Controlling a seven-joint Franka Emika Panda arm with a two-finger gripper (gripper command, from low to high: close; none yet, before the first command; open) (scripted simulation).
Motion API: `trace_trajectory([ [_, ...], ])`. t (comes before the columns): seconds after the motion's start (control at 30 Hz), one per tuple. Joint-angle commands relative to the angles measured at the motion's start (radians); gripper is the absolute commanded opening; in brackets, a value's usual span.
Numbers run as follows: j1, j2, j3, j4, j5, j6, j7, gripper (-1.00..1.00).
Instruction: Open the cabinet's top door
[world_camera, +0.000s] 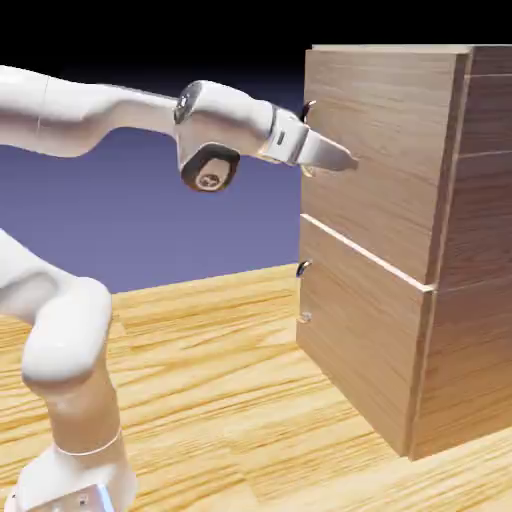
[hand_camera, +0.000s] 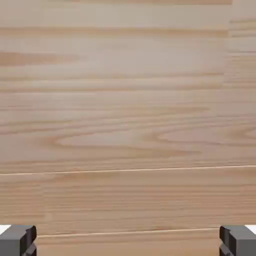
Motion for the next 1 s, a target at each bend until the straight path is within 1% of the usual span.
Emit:
trace_trajectory([
  [0.0, -0.015, -0.009, 0.022, 0.012, 0.044, 0.003, -0.026, 0.00],
  [0.97, -0.463, -0.265, 0.646, 0.353, 1.305, 0.103, -0.768, 0.00],
])
